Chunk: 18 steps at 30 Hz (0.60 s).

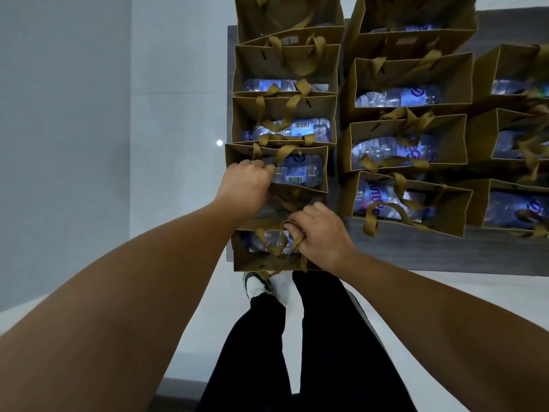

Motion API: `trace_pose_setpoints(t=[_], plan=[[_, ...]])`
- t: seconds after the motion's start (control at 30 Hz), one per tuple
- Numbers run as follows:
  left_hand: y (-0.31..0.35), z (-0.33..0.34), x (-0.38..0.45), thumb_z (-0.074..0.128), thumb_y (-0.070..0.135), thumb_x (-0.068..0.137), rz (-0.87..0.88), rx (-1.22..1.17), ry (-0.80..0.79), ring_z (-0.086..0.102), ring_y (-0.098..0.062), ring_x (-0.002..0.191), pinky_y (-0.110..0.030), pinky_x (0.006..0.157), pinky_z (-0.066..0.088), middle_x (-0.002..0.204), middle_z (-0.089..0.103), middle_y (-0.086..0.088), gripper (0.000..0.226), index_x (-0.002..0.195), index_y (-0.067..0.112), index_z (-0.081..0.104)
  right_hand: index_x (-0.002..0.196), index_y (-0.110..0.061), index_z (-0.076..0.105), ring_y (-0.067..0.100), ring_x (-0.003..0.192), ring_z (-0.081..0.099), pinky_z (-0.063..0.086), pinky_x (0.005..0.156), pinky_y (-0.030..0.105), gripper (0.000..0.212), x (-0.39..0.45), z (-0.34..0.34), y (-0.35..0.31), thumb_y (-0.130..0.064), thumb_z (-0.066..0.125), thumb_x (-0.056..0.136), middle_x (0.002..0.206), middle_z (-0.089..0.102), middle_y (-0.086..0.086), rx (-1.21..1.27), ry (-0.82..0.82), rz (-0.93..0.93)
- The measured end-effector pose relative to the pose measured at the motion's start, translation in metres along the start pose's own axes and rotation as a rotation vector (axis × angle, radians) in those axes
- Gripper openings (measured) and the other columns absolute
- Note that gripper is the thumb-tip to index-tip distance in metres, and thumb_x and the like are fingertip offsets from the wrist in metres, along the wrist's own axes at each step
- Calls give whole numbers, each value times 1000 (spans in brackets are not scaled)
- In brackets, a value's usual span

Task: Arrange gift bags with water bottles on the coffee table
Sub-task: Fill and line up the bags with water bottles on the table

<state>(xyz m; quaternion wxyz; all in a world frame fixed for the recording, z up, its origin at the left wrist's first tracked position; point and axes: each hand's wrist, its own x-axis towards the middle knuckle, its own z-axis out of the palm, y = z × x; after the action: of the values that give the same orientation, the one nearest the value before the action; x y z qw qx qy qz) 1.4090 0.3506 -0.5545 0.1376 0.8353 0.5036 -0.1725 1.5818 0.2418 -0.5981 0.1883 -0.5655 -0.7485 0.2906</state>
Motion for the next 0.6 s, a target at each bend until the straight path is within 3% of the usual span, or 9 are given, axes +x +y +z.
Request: trace_pose_setpoints(t=[0.13,0.23,0.37,0.5,0.6], plan=[[3,8,-4,59,14,94,35,-58,127,60,-29,92,-37,73,45,108,66,-10,25,119,14,65,89,-9,72,29,74,54,46,63,38,22,-2,-3,-2,-26,57,94,76,61,7,-5,-12,19],[3,14,-6,60,23,95,27,-137,191,55,-30,111,-45,89,49,129,56,-10,26,119,16,67,89,-10,72,27,74,54,46,63,38,29,-2,-2,-4,-29,51,96,76,61,7,-13,19,30],[14,13,5,58,32,95,-35,-197,-49,33,-32,140,-54,113,29,155,33,-11,37,131,23,60,86,-10,71,27,72,54,45,61,38,23,-6,5,-6,-26,57,95,75,62,7,-15,77,53],[21,8,22,64,35,88,-84,-189,-180,33,-32,134,-58,112,28,144,38,-9,40,127,31,60,84,-11,71,28,72,55,45,60,38,26,-11,12,-10,-28,55,96,75,62,8,-22,100,84],[23,-1,30,66,36,87,-19,-90,-277,38,-31,128,-61,110,27,133,47,-6,40,126,32,61,90,-13,74,29,73,55,44,62,38,29,-13,12,-12,-30,52,96,76,62,7,-15,101,110]])
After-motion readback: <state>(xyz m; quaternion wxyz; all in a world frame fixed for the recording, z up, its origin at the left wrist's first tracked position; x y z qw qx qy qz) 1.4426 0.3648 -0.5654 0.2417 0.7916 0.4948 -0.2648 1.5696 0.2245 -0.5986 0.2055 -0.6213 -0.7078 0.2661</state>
